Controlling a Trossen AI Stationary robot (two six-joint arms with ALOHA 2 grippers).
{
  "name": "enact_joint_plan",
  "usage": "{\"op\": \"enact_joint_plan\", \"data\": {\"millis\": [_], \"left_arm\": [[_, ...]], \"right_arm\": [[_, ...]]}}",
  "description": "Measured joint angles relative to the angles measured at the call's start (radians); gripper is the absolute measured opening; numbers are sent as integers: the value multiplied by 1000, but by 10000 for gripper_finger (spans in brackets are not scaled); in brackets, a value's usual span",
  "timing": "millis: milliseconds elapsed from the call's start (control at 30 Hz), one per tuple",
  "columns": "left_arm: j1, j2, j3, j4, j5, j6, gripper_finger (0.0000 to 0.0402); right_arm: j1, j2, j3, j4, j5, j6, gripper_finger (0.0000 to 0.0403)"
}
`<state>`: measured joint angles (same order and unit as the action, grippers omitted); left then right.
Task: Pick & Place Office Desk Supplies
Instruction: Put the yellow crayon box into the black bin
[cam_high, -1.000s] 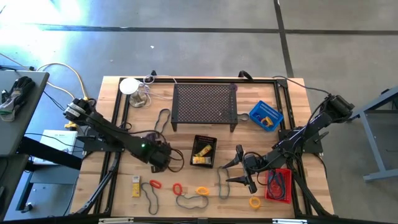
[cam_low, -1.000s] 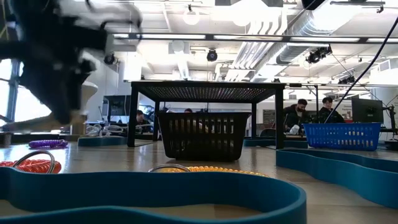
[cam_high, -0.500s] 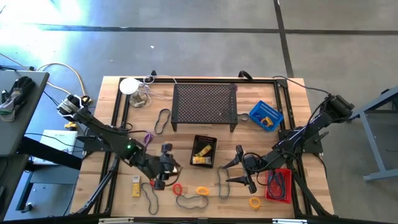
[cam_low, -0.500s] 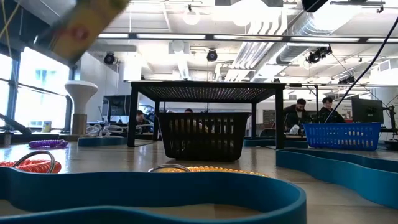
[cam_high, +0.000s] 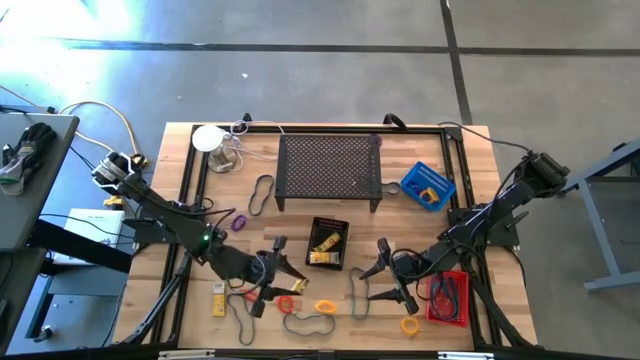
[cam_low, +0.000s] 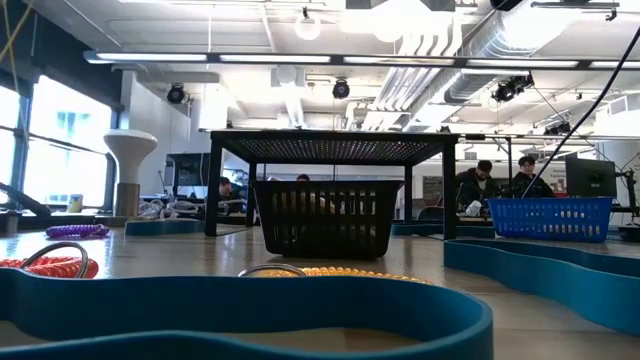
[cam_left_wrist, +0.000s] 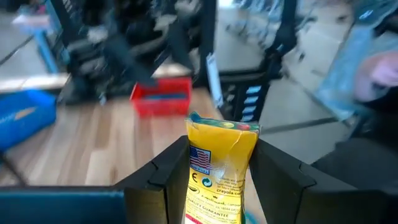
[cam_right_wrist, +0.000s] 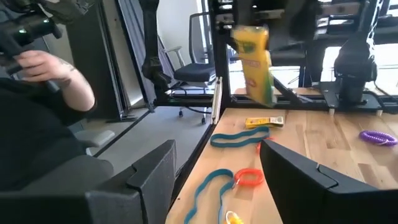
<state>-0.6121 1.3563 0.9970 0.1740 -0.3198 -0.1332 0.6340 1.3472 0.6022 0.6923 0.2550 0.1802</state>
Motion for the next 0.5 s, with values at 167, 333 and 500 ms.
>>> {"op": "enact_joint_plan", "data": {"millis": [167,333,500], "left_arm": [[4,48,0,138,58,102,149],[5,144,0,336,63,163,149],[5,197,0,494,63,218,149]], "right_arm": [[-32,21,0,98,9,-14,220],[-67,90,0,206,-39,32,220],[-96,195,0,307,-91,14,220]]}}
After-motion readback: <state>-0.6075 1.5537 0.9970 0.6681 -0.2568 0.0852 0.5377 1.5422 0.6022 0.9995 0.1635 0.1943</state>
